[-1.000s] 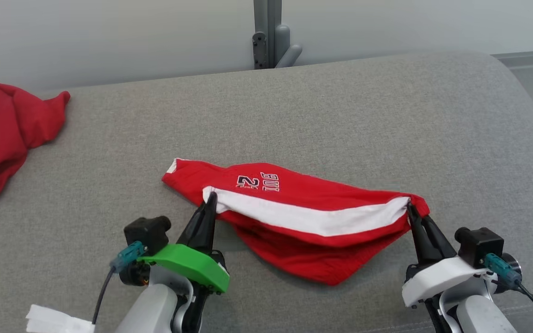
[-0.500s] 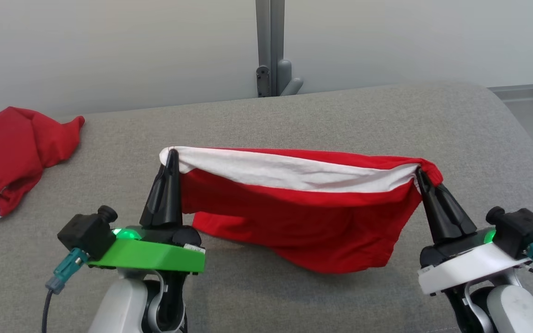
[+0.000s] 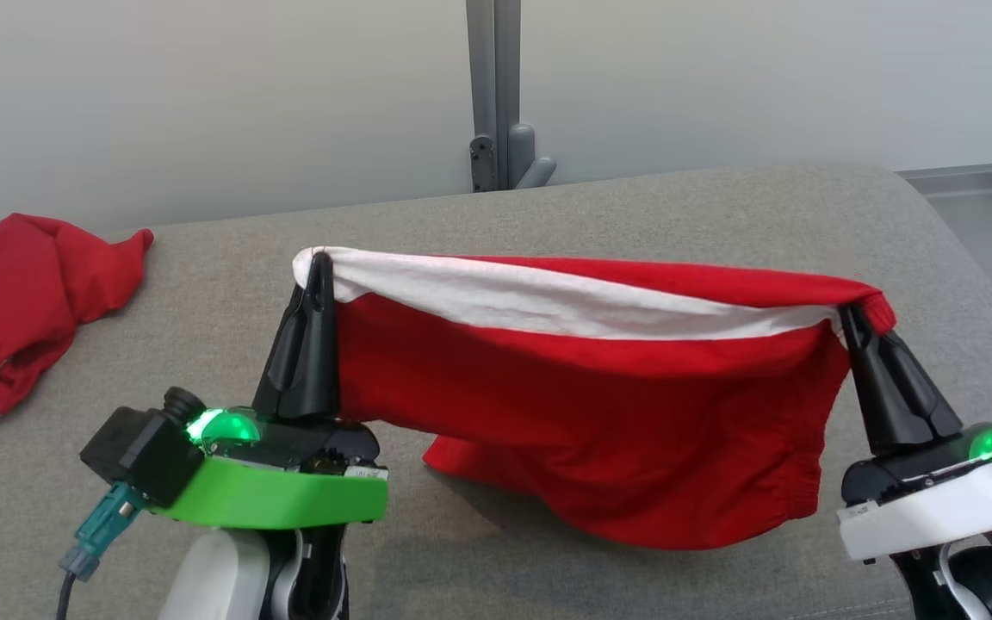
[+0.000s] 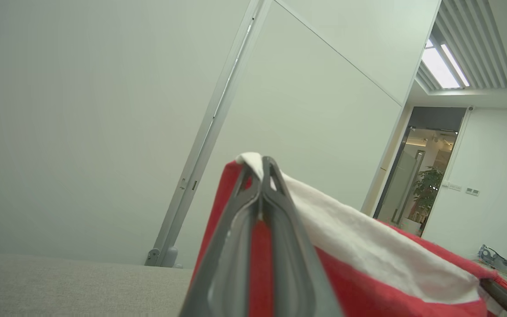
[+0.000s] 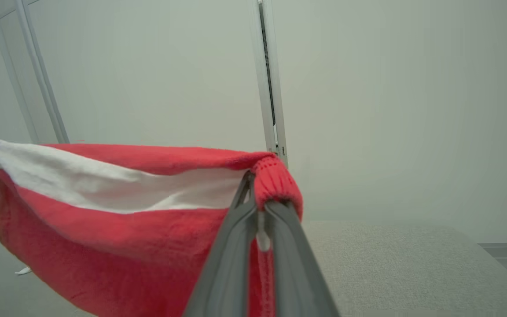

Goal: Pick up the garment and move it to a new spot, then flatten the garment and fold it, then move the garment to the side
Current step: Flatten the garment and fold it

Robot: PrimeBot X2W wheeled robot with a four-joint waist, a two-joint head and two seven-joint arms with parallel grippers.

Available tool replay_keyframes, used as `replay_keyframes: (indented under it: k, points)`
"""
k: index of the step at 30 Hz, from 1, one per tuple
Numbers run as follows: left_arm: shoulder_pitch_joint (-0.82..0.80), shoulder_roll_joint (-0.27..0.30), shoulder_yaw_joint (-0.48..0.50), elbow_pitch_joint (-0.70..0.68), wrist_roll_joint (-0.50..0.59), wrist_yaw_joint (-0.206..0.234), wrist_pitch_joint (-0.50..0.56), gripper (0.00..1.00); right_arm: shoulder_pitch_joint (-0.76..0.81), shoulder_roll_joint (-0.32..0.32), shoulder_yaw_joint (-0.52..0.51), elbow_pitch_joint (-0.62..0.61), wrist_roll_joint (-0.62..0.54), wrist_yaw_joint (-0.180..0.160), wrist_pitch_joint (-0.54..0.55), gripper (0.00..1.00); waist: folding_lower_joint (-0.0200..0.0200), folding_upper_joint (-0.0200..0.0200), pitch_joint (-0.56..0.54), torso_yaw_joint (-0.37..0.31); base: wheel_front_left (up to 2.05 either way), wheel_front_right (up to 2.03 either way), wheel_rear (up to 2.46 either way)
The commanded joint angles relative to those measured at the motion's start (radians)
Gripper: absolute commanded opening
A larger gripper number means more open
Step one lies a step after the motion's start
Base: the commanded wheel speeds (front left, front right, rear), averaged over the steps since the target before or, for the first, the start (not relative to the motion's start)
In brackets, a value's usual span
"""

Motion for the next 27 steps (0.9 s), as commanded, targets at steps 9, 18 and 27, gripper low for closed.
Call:
replay_keyframes:
  k: [9,18,27]
  points:
    - [-0.204,0.052,-0.019,0.113,0.012,-0.028,0.086,0.0,-0.253,-0.1,0.124,0.204,0.049,0.0,0.035,0.0,0.0,0.0,0.094,0.015,0.0,0.0,0.0]
    - [-0.75,0.079,0.073,0.434,-0.026,-0.043,0.112,0.0,-0.903,-0.12,0.326,0.574,0.046,0.0,-0.051,0.0,0.0,0.0,0.314,0.015,0.0,0.0,0.0]
    - [-1.139,0.07,0.111,0.695,0.093,-0.028,-0.005,0.0,-1.361,-0.01,0.353,1.004,-0.091,0.0,-0.243,0.0,0.0,0.0,0.46,0.039,0.0,0.0,0.0]
